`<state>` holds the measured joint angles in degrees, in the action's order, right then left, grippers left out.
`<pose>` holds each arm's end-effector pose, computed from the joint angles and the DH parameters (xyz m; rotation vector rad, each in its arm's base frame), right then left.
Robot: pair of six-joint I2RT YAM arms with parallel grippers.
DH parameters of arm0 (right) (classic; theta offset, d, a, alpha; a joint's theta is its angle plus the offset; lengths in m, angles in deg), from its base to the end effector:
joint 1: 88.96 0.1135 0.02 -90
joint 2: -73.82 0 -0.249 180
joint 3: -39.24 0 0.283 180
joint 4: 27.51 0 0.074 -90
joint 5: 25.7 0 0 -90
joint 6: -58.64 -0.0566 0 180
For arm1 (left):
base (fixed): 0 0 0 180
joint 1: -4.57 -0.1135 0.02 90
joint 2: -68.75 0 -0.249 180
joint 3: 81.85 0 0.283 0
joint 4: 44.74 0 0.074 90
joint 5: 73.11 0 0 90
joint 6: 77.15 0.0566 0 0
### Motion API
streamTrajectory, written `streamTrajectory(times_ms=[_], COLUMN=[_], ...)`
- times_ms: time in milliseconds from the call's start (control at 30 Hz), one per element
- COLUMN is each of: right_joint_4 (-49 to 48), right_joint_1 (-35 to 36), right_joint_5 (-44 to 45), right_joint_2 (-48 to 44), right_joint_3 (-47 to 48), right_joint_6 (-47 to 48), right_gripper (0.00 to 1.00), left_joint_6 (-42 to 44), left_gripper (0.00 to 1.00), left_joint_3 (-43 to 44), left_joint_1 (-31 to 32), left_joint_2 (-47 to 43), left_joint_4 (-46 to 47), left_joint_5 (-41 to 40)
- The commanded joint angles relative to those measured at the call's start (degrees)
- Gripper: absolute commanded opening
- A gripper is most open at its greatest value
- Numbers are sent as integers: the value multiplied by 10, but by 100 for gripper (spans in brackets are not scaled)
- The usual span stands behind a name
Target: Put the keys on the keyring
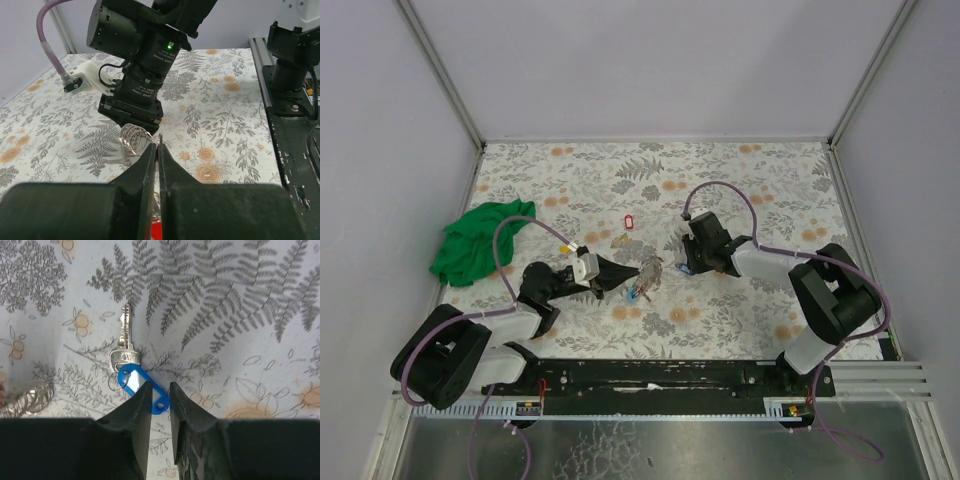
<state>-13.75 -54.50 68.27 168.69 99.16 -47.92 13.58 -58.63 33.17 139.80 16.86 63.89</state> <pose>0.2984 0.2000 0.1015 -0.3487 2.4189 0.3201 0.1896 -0.1505 0.1661 1.0187 1.0675 -0.9408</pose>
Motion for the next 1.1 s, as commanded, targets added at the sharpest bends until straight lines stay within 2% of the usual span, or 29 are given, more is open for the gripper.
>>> streamTrajectory(times_ms=[0,133,433,567,733,1067], right_joint_4=[25,24,46,54,55,55], right_joint_1=[13,38,39,39,39,39], right_joint_5=[-50,-67,-83,-98,-99,-156], right_joint_2=[-31,-65,-133,-117,-88,-52], right_joint_3=[-30,-44,-31,-6,13,32], right_joint_6=[-42,-34,133,188,270,474], right_gripper=[27,31,44,44,44,36], left_joint_6=[-3,3,26,32,32,29], left_gripper=[0,0,0,0,0,0], left_joint_3=[-14,-13,-10,-11,-7,-10], left_joint_1=[5,4,0,-4,-5,-8], left_joint_2=[-5,-2,-35,-60,-51,-44], left_joint_4=[38,29,-17,-40,-44,-44], left_joint_5=[25,29,19,-23,-39,-93])
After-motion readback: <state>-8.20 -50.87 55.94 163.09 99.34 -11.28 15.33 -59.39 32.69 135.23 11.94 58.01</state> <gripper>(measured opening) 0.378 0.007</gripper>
